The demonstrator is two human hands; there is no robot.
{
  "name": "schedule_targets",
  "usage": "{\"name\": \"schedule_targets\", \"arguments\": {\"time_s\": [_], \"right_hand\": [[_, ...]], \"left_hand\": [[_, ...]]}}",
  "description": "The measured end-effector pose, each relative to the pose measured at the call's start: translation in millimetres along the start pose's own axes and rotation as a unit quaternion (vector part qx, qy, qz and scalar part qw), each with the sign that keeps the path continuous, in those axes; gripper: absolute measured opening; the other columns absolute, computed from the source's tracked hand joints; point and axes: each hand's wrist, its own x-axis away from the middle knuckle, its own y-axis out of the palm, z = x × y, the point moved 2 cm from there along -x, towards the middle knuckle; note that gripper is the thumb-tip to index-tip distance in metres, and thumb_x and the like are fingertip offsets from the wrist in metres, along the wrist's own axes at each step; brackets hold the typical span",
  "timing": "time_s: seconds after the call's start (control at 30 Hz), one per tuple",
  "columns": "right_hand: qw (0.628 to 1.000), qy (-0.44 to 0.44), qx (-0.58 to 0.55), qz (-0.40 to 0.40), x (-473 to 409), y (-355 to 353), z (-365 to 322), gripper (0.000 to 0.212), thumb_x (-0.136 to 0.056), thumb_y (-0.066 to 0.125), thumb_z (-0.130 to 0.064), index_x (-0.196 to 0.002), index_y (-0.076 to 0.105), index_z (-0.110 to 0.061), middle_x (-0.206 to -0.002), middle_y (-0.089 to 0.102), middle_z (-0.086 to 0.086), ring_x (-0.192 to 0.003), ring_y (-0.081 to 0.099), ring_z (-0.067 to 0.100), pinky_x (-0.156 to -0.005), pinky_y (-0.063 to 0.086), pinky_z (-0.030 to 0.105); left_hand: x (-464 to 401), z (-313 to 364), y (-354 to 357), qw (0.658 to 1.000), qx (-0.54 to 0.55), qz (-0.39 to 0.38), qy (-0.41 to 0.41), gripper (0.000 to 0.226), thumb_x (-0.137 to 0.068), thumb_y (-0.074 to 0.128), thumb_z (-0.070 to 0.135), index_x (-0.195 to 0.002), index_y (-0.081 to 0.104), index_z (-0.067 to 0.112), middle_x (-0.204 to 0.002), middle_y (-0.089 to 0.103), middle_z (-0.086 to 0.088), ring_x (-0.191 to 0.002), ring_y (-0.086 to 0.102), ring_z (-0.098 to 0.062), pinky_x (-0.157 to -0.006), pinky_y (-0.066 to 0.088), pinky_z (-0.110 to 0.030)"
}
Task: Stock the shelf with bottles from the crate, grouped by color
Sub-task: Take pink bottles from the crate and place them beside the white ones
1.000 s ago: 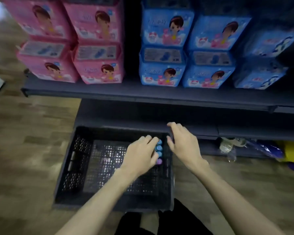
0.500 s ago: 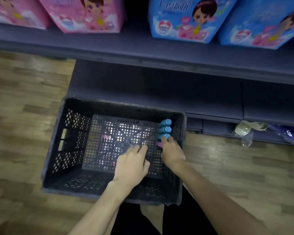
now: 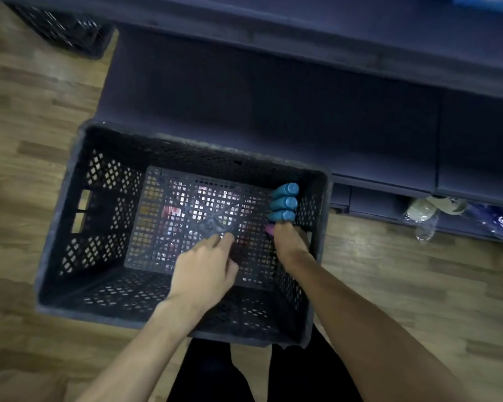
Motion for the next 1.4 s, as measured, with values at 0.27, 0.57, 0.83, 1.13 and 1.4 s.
{"name": "schedule_targets", "arguments": {"time_s": [0.27,0.57,0.83,1.13,1.4], "right_hand": [[1.0,-0.015,-0.025,0.012,-13,18,-3,0.035,-0.096,0.048,-0.003,-0.127,0.062,-0.013,-0.117,0.067,0.011,-0.098,0.069,0.026,-0.08,0.058,0.035],[0.987,0.014,-0.143,0.072,28,-23,4,0.021,-0.097,0.05,-0.011,-0.115,0.059,-0.006,-0.114,0.065,0.017,-0.104,0.063,0.038,-0.085,0.049,0.041],[0.94,-0.066,-0.288,0.172,98,-102,24,0.033,-0.078,0.079,-0.024,-0.108,0.066,-0.023,-0.103,0.071,0.0,-0.094,0.064,0.022,-0.076,0.045,0.028],[0.86,-0.141,-0.357,0.336,191,-214,35,0.043,-0.078,0.079,-0.034,-0.116,0.06,-0.029,-0.103,0.068,-0.012,-0.093,0.061,0.006,-0.086,0.047,0.023],[0.762,-0.162,-0.414,0.47,290,-317,67,0.041,-0.08,0.081,-0.026,-0.116,0.064,-0.021,-0.106,0.07,-0.017,-0.1,0.064,-0.005,-0.092,0.048,0.017]], "left_hand": [[1,-7,9,1.0,-0.013,-0.012,0.009,0.029,-0.09,0.05,0.032,-0.118,0.049,0.022,-0.094,0.055,0.005,-0.088,0.057,-0.019,-0.059,0.043,-0.03],[9,-16,-31,0.999,-0.042,-0.009,0.033,0.037,-0.092,0.047,0.033,-0.127,0.042,0.023,-0.104,0.058,0.002,-0.093,0.058,-0.02,-0.067,0.047,-0.033],[16,-12,-86,0.997,-0.046,0.022,0.056,0.03,-0.091,0.048,0.034,-0.117,0.042,0.021,-0.105,0.059,0.0,-0.099,0.058,-0.023,-0.071,0.046,-0.035],[7,20,-166,0.983,-0.035,0.101,0.151,0.034,-0.086,0.048,0.032,-0.117,0.048,0.02,-0.101,0.059,0.001,-0.097,0.059,-0.024,-0.07,0.048,-0.038],[4,92,-290,0.925,-0.044,0.224,0.304,0.015,-0.084,0.047,0.033,-0.095,0.048,0.022,-0.086,0.059,0.004,-0.083,0.06,-0.025,-0.064,0.047,-0.038]]}}
